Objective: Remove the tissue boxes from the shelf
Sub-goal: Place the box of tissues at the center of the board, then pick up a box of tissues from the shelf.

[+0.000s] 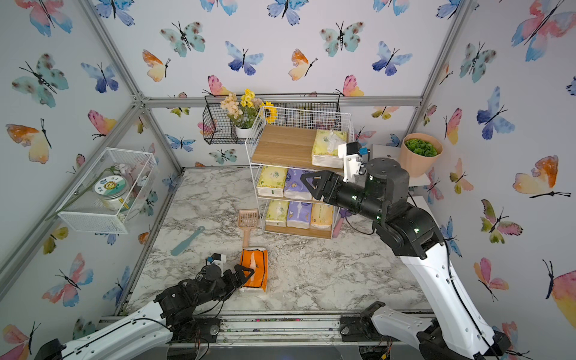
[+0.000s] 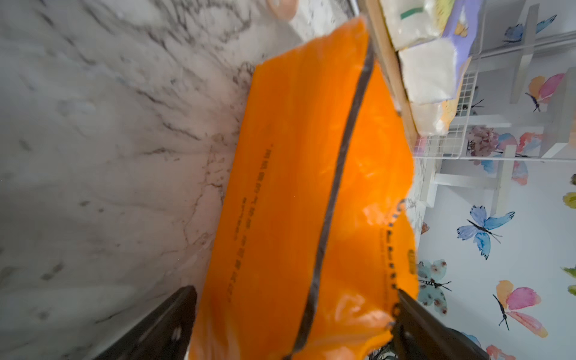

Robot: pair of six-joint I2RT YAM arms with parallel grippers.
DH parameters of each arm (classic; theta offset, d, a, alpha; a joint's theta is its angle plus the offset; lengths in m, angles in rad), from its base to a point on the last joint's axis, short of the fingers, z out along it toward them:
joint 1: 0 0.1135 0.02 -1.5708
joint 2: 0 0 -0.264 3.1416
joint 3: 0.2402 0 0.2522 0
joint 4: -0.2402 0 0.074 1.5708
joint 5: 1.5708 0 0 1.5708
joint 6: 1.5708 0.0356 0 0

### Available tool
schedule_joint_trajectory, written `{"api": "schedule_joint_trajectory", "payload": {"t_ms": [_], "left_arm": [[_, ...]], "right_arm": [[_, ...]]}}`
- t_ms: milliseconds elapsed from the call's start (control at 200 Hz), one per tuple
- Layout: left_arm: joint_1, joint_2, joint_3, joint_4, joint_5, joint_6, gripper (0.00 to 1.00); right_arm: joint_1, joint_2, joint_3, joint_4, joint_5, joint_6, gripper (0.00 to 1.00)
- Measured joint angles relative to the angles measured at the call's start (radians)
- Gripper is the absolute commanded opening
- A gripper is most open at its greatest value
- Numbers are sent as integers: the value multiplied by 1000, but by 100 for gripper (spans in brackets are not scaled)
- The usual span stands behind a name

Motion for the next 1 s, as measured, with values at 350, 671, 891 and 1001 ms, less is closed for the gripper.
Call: {"api": "schedule_joint_trajectory", "payload": {"t_ms": [350, 671, 891, 1001], "left_arm": [[0, 110, 562, -259, -143, 162, 94], [-87, 524, 1166, -210, -92, 377, 79], [-129, 781, 1472, -97, -53, 470, 78], [-129, 882, 1592, -63, -56, 509, 79]], "right_arm": [[0, 19, 131, -130, 298, -28, 59], [0, -87, 98, -128, 481, -59, 59], [0, -114, 53, -128, 523, -66, 58], [0, -120, 23, -128, 537, -64, 58]]}}
